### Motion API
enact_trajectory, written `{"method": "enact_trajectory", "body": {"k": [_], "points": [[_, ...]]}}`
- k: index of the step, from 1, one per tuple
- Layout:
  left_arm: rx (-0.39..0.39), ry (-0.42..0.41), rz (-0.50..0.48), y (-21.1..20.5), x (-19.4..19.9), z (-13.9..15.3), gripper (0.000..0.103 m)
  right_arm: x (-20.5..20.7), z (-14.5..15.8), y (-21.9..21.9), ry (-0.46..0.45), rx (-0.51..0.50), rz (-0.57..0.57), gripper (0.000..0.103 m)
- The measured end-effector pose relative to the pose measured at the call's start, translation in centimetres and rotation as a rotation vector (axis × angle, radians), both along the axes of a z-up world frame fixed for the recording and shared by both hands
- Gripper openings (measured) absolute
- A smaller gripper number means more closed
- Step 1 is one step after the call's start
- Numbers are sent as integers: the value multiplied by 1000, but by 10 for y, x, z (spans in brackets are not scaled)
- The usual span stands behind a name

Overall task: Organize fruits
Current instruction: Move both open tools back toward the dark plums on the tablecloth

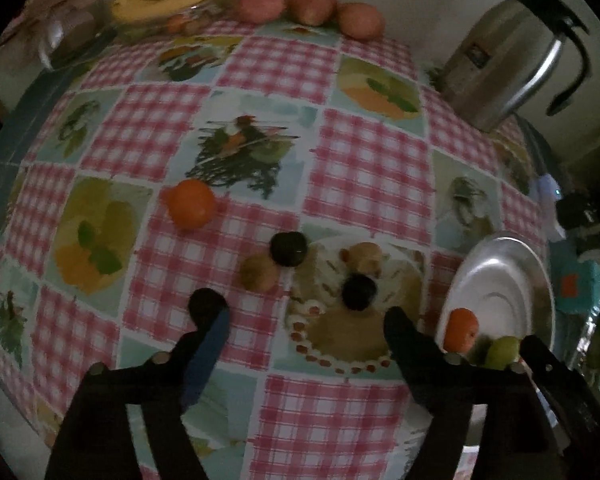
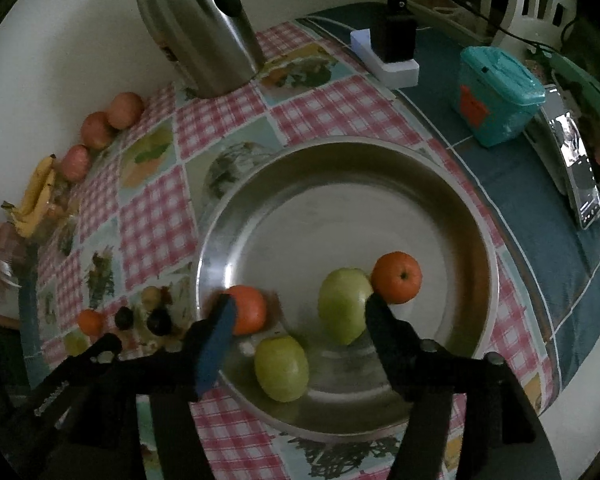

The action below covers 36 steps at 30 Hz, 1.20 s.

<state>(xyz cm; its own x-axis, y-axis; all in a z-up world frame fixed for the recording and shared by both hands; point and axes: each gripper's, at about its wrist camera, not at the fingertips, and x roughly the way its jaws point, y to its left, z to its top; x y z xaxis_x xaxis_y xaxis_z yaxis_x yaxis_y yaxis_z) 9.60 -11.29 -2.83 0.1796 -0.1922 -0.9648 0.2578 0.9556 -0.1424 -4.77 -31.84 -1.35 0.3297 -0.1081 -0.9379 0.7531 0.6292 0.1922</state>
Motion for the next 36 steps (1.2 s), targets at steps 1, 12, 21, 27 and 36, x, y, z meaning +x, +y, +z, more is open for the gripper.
{"method": "enact_trajectory", "body": {"k": [1, 12, 21, 27, 36], "points": [[7, -2, 8, 2, 1, -1, 86, 0, -1, 0, 1, 0, 2, 71], [38, -41, 58, 13, 4, -1, 103, 4, -4, 4, 0, -26, 35, 88], [42, -50, 55, 17, 1, -2, 103, 6, -5, 8, -2, -64, 51, 93], [25, -47, 49, 21, 0, -2, 103, 8, -6, 13, -6, -70, 65, 93], [87, -204, -4, 30, 5, 15, 103, 15, -5, 27, -6, -115, 110, 93]]}}
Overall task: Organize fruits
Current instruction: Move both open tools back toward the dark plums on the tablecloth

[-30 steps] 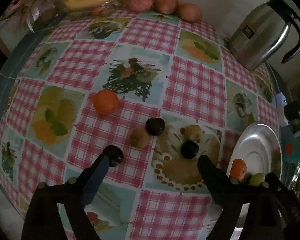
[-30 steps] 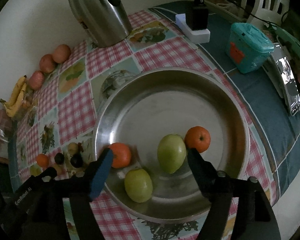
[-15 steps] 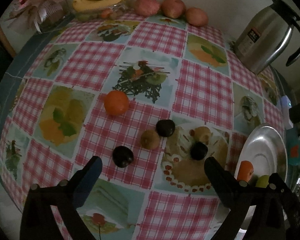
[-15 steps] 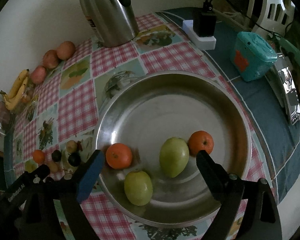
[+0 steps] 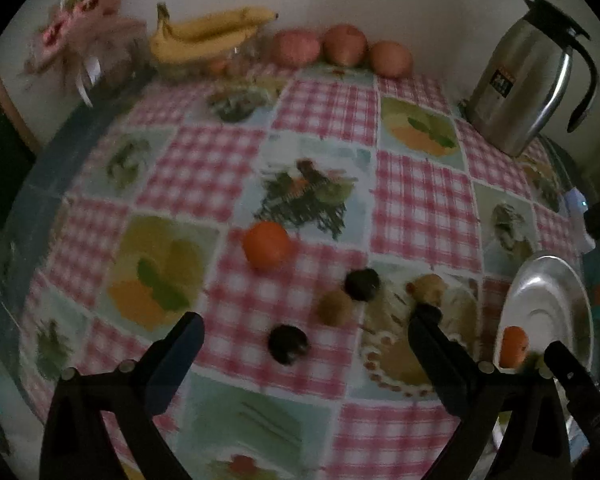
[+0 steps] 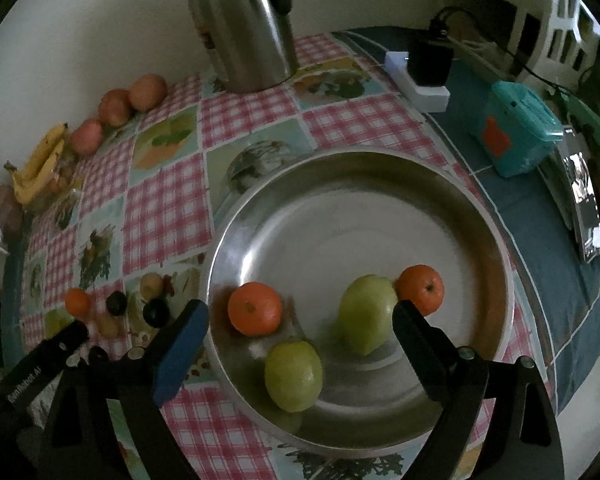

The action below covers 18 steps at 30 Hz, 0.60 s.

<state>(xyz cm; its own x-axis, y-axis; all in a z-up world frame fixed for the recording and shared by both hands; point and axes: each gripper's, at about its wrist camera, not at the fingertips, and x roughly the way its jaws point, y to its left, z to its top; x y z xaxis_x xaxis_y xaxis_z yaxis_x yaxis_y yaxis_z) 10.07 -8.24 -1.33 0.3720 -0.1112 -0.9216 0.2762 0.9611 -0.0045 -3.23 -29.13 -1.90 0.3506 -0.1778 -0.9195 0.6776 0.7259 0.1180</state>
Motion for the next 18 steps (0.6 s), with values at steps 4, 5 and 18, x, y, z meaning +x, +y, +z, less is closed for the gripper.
{"method": "enact_trajectory", "body": {"k": [4, 5, 18], "points": [[-5, -20, -10, 11, 4, 6, 103, 4, -2, 7, -13, 7, 7, 93], [-11, -18, -10, 14, 5, 6, 103, 6, -1, 9, -17, 3, 12, 93], [-84, 13, 90, 66, 28, 9, 103, 33, 6, 57, -78, -69, 120, 93]]}}
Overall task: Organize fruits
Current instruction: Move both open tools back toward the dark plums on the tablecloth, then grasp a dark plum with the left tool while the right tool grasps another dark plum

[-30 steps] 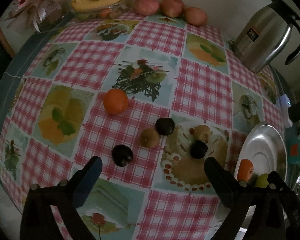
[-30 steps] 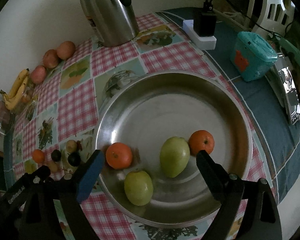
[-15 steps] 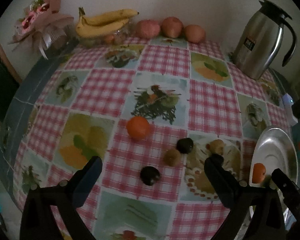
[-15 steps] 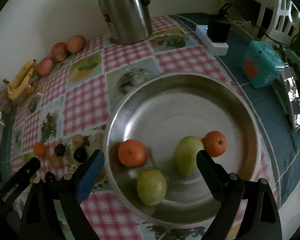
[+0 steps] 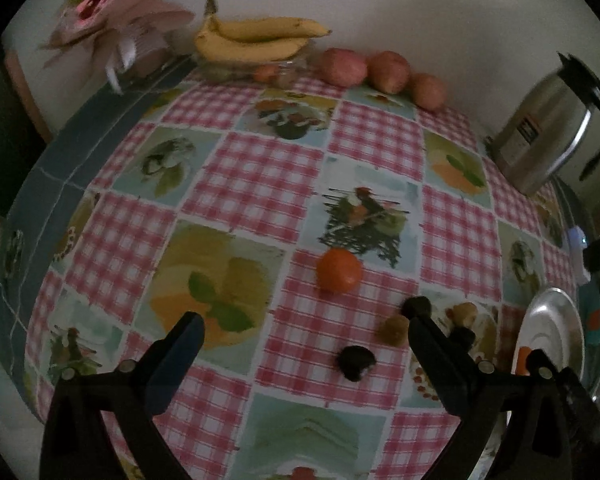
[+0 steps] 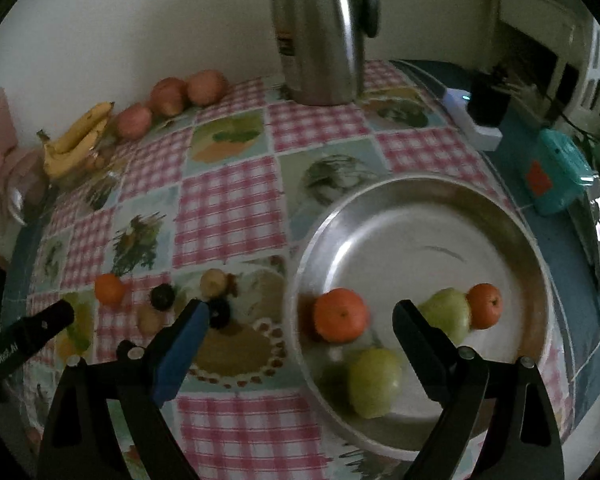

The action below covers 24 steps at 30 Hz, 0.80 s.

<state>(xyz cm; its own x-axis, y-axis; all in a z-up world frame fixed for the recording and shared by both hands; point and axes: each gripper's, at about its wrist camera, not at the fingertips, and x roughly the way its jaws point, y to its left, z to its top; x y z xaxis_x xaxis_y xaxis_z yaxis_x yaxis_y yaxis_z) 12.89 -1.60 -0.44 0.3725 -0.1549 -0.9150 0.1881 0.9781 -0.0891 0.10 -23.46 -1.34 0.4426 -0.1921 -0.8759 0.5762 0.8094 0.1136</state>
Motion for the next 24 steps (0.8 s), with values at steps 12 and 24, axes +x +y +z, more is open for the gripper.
{"method": "enact_trajectory", "body": {"k": [12, 24], "points": [[-67, -6, 150, 56, 26, 7, 103, 37, -1, 53, -3, 40, 156, 93], [-108, -1, 178, 59, 30, 6, 103, 56, -13, 57, 6, 73, 200, 93]]}}
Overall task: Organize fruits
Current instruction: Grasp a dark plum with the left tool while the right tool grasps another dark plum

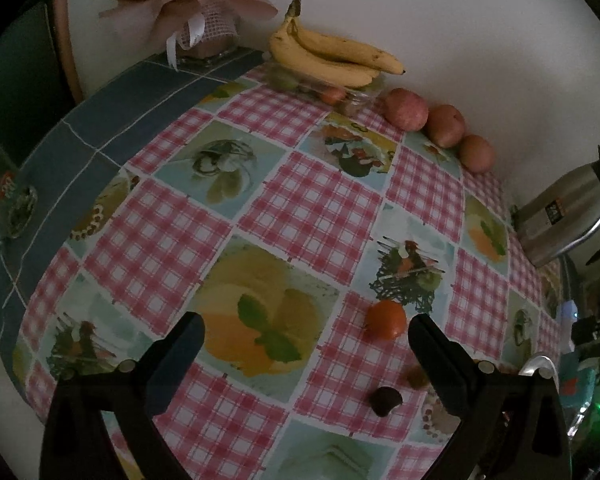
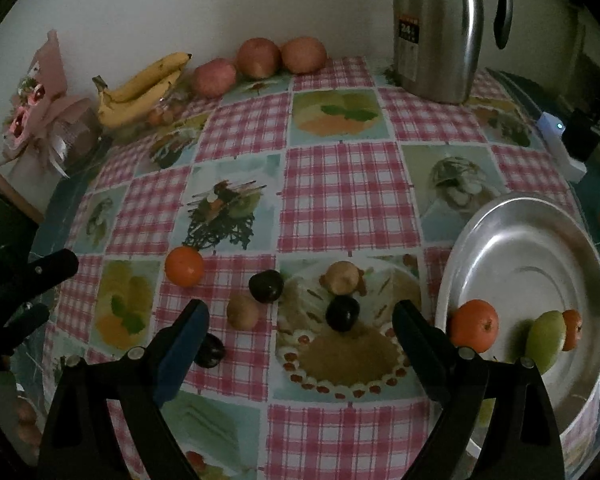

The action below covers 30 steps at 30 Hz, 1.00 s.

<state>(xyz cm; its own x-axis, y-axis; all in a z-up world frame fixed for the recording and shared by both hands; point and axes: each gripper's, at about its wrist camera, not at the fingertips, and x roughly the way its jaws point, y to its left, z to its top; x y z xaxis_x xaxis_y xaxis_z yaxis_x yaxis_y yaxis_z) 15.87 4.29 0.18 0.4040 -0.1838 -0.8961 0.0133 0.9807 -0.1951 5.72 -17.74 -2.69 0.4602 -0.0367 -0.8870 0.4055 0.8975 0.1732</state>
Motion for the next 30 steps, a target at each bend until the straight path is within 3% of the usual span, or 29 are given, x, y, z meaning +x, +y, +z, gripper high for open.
{"method": "enact_trajectory", "body": {"k": [5, 10, 14, 17, 20, 30], "points": [[-19, 57, -13, -8, 3, -14, 103, -1, -8, -9, 2, 55, -30, 93], [-2, 101, -61, -22, 0, -28, 102, 1, -13, -11, 27, 13, -25, 93], [27, 150, -159, -41, -4, -42, 102, 4, -22, -10, 65, -6, -14, 78], [40, 173, -211, -50, -7, -48, 101, 4, -29, -13, 85, 1, -20, 74], [57, 182, -258, -58, -12, -51, 97, 4, -35, -18, 96, 16, -28, 61], [69, 229, -353, -75, -22, -66, 88, 5, -46, -22, 115, 45, -34, 51]]}}
